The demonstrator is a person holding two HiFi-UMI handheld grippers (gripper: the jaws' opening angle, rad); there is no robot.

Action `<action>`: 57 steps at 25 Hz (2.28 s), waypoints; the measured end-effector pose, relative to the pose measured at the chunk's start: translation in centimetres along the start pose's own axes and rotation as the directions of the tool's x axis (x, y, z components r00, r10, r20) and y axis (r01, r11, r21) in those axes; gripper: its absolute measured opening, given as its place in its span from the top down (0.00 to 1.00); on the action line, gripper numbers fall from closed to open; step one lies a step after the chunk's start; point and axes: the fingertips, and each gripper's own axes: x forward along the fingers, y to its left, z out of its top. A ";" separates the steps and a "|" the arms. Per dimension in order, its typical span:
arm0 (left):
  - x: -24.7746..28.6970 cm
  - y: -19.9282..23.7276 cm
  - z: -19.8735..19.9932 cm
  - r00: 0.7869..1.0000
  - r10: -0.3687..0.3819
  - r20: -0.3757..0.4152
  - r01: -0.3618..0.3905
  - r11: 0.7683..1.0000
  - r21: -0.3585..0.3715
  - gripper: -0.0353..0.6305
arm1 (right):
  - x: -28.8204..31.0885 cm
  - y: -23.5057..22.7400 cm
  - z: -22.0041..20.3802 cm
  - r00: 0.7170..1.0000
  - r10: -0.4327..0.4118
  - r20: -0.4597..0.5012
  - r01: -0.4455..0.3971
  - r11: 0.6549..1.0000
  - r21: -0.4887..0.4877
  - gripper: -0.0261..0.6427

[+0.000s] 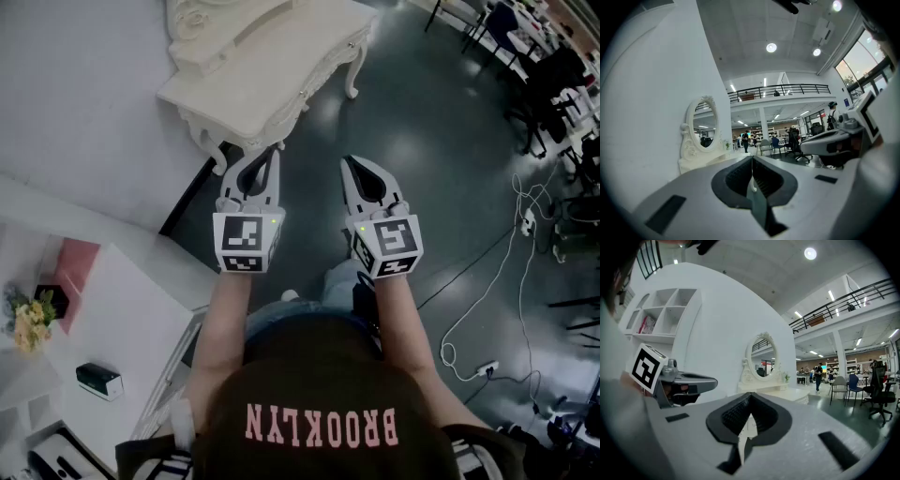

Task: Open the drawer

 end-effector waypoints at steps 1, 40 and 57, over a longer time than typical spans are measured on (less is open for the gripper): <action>0.1 0.0 -0.1 1.000 0.000 -0.001 0.000 1.000 -0.001 0.94 | 0.0 -0.1 -0.1 1.000 0.000 -0.001 0.000 1.000 0.000 0.97; 19.7 -3.7 -0.9 0.907 0.400 -0.130 -0.415 0.901 -0.127 0.94 | 11.8 -23.6 -2.1 0.943 0.326 -0.066 -0.326 0.945 0.012 0.97; 22.5 0.8 -5.3 0.861 0.465 -0.206 -0.499 0.849 -0.173 0.94 | 18.7 -24.3 -5.6 0.910 0.390 -0.141 -0.389 0.921 0.034 0.97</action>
